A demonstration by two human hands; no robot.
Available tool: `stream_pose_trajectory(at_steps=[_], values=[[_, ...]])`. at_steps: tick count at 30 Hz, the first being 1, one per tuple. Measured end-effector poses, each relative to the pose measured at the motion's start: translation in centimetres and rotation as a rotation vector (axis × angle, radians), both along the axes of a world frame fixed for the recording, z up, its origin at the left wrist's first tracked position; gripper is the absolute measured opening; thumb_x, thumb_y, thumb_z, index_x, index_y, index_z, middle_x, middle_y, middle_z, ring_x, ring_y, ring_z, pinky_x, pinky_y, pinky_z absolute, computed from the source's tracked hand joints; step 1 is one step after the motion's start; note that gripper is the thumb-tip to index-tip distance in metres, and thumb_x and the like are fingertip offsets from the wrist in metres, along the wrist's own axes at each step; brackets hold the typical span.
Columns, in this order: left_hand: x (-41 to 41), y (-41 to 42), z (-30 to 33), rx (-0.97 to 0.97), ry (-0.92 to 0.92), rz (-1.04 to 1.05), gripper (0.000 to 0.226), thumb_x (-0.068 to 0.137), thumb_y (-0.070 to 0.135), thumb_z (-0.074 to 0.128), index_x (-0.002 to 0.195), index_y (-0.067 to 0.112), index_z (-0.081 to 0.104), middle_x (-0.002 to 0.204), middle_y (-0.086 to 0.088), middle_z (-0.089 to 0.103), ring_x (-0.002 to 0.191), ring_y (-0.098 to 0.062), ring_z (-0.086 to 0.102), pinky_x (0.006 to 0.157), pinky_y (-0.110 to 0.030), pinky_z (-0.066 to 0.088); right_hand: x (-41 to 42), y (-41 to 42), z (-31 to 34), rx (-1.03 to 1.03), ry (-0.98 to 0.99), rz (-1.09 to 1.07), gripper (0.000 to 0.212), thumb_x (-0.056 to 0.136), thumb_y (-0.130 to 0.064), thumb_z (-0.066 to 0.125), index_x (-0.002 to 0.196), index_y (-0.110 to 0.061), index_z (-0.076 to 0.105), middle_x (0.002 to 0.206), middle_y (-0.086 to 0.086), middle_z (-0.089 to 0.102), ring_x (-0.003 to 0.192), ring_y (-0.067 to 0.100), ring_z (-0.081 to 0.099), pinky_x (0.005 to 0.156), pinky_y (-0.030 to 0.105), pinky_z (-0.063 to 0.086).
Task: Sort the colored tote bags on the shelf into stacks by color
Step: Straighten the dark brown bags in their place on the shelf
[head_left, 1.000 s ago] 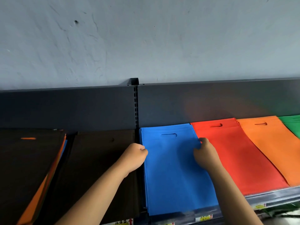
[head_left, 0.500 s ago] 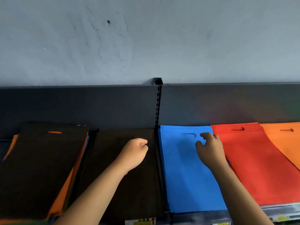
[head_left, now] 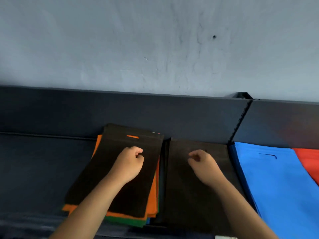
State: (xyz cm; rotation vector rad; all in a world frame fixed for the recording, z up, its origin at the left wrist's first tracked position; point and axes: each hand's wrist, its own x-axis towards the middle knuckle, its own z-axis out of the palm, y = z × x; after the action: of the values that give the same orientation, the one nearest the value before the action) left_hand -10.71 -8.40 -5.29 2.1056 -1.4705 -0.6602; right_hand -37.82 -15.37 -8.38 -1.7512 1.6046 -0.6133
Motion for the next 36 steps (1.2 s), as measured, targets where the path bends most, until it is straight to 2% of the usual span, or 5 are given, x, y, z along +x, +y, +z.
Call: stream_pose_trajectory(at_steps=[13, 18, 22, 28, 36], values=[[13.7, 4.7, -2.4, 0.163, -0.247, -0.122, 0.06, 0.108, 0.029, 0.048, 0.162, 0.012, 0.029, 0.172, -0.002, 0.016, 0.155, -0.02, 0.026, 0.121, -0.034, 0.032, 14.1, 5.4, -1.4, 0.142, 0.006, -0.126, 0.051, 0.102, -0.025, 0.068, 0.148, -0.012, 0.051, 0.095, -0.009, 0.07, 0.085, 0.006, 0.069, 0.066, 0.021, 0.049], [13.2, 5.2, -2.9, 0.148, -0.239, -0.262, 0.056, 0.108, 0.033, 0.046, 0.161, 0.018, 0.033, 0.172, -0.003, 0.018, 0.157, -0.021, 0.021, 0.124, -0.036, 0.028, 14.6, 6.1, -1.0, 0.169, -0.064, -0.261, 0.054, 0.099, -0.024, 0.07, 0.148, -0.01, 0.05, 0.091, 0.0, 0.075, 0.077, 0.012, 0.071, 0.062, 0.028, 0.051], [12.8, 4.9, -2.8, 0.064, -0.164, -0.286, 0.053, 0.107, 0.035, 0.049, 0.158, 0.024, 0.038, 0.166, 0.004, 0.029, 0.151, -0.016, 0.031, 0.12, -0.033, 0.034, 13.7, 5.6, -1.6, 0.173, -0.103, -0.315, 0.016, 0.094, -0.019, 0.073, 0.109, -0.014, 0.075, 0.087, 0.003, 0.08, 0.075, 0.02, 0.077, 0.074, 0.048, 0.065], [13.3, 4.6, -3.6, 0.078, -0.211, -0.213, 0.057, 0.108, 0.033, 0.047, 0.161, 0.02, 0.032, 0.172, -0.004, 0.017, 0.158, -0.021, 0.017, 0.124, -0.036, 0.028, 12.8, 5.2, -2.7, 0.166, -0.255, -0.424, 0.042, 0.092, -0.025, 0.072, 0.134, -0.02, 0.069, 0.11, -0.001, 0.08, 0.089, 0.02, 0.08, 0.08, 0.043, 0.067], [12.8, 4.5, -3.1, -0.067, -0.135, -0.148, 0.051, 0.107, 0.03, 0.049, 0.156, 0.023, 0.04, 0.161, 0.006, 0.036, 0.144, -0.013, 0.043, 0.109, -0.027, 0.042, 12.5, 5.3, -2.5, 0.19, -0.203, -0.401, 0.011, 0.099, -0.018, 0.07, 0.11, -0.017, 0.07, 0.094, 0.003, 0.078, 0.083, 0.023, 0.077, 0.07, 0.038, 0.061]])
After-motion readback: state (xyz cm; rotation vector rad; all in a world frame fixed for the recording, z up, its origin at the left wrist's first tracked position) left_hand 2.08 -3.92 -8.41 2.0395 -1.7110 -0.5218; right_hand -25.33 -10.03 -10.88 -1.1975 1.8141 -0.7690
